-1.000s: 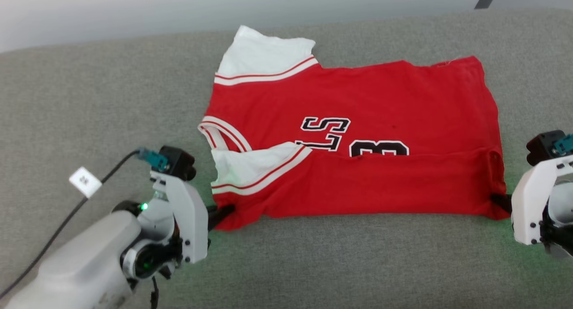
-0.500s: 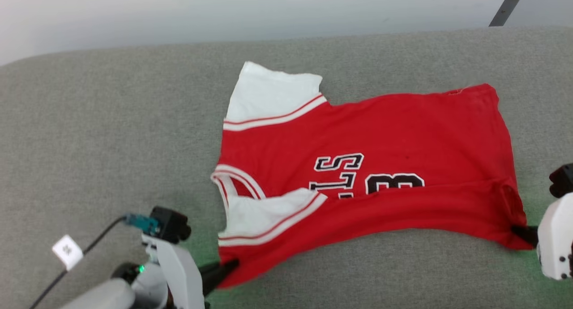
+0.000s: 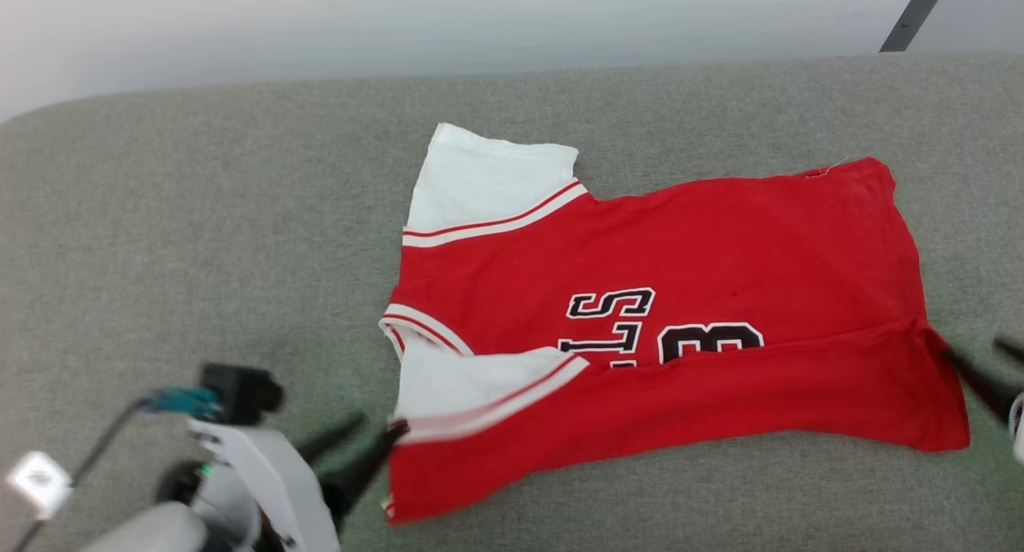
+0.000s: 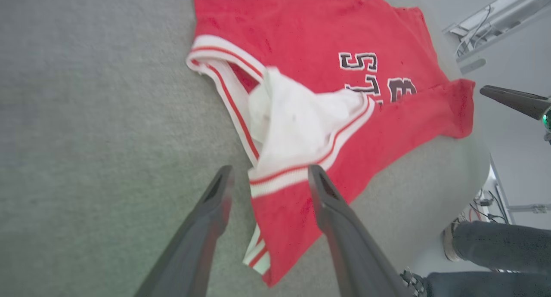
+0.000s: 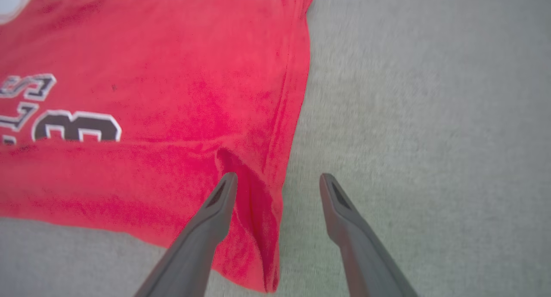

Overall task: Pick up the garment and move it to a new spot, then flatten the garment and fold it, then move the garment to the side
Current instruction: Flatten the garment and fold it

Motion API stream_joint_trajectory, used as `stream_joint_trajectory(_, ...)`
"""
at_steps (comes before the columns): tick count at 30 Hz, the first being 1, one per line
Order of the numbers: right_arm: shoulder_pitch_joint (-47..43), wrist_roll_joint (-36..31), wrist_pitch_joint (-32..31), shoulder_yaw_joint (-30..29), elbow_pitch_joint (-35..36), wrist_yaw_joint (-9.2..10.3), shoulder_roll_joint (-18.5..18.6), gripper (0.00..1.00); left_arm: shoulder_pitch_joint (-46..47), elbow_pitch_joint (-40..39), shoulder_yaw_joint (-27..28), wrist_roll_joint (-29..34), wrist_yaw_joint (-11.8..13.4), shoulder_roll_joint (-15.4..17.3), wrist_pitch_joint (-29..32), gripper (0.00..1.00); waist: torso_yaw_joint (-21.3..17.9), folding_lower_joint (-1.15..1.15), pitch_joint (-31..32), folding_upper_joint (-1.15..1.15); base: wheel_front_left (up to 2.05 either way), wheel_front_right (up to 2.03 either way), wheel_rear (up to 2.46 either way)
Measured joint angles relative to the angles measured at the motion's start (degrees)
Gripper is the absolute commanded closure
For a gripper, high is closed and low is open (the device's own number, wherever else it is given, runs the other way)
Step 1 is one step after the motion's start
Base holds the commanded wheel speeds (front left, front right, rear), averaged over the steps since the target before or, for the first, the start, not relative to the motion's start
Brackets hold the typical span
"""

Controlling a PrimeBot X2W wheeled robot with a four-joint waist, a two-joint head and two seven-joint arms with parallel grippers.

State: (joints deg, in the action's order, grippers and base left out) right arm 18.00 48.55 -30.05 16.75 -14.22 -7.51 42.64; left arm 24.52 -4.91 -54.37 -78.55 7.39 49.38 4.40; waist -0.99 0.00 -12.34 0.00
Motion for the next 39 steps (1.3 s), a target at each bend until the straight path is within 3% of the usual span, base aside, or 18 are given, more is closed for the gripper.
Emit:
stream_joint_trajectory(4,-0.1,-3.33,11.09,-4.39,4.8,0.0,-2.78,0.0,1.27,0.8,5.0,2.03,2.42,1.86,-7.25,0.0,-0.56,0.0,-0.25,0.0,0.0,0.0,0.0)
stream_joint_trajectory(5,-0.1,-3.33,11.09,-4.39,4.8,0.0,-2.78,0.0,1.27,0.8,5.0,2.03,2.42,1.86,-7.25,0.0,-0.56,0.0,-0.25,0.0,0.0,0.0,0.0)
stream_joint_trajectory(6,-0.01,-5.06,15.85,-5.17,6.01,0.0,-5.02,0.0,2.57,2.59,7.44,2.33,3.28,1.22,-10.5,0.0,-1.09,0.0,-0.42,0.0,0.0,0.0,0.0)
stream_joint_trajectory(9,0.34,-7.61,21.17,-5.22,6.68,0.0,-8.4,0.0,5.45,7.21,9.39,4.43,4.48,-0.54,-14.14,0.0,-2.15,0.0,-0.7,0.0,0.0,0.0,0.0)
stream_joint_trajectory(13,2.02,-10.77,25.95,-6.12,6.32,0.0,-12.96,0.0,12.69,15.21,10.1,7.94,4.09,-2.4,-14.59,0.0,-3.99,0.0,-1.4,0.0,0.0,0.0,0.0)
stream_joint_trajectory(19,4.91,-13.84,29.96,-7.86,6.97,0.0,-19.61,0.0,26.1,28.46,9.96,11.87,0.47,-4.83,-12.02,0.0,-7.95,0.0,-3.63,0.0,0.0,0.0,0.0)
stream_joint_trajectory(24,5.19,-14.67,31.33,-9.73,7.9,0.0,-23.04,0.0,34.31,39.17,6.97,13.76,-2.79,-6.94,-3.33,0.0,-11.84,0.0,-5.77,0.0,0.0,0.0,0.0)
stream_joint_trajectory(31,4.11,-16.0,30.37,-11.0,9.27,0.0,-25.59,0.0,40.07,49.43,2.37,10.49,-9.28,-8.93,18.97,0.0,-16.75,0.0,-8.71,0.0,0.0,0.0,0.0)
stream_joint_trajectory(39,3.7,-16.14,28.93,-10.69,10.42,0.0,-25.9,0.0,46.04,55.72,0.69,10.95,-10.01,-10.13,27.13,0.0,-19.91,0.0,-12.24,0.0,0.0,0.0,0.0)
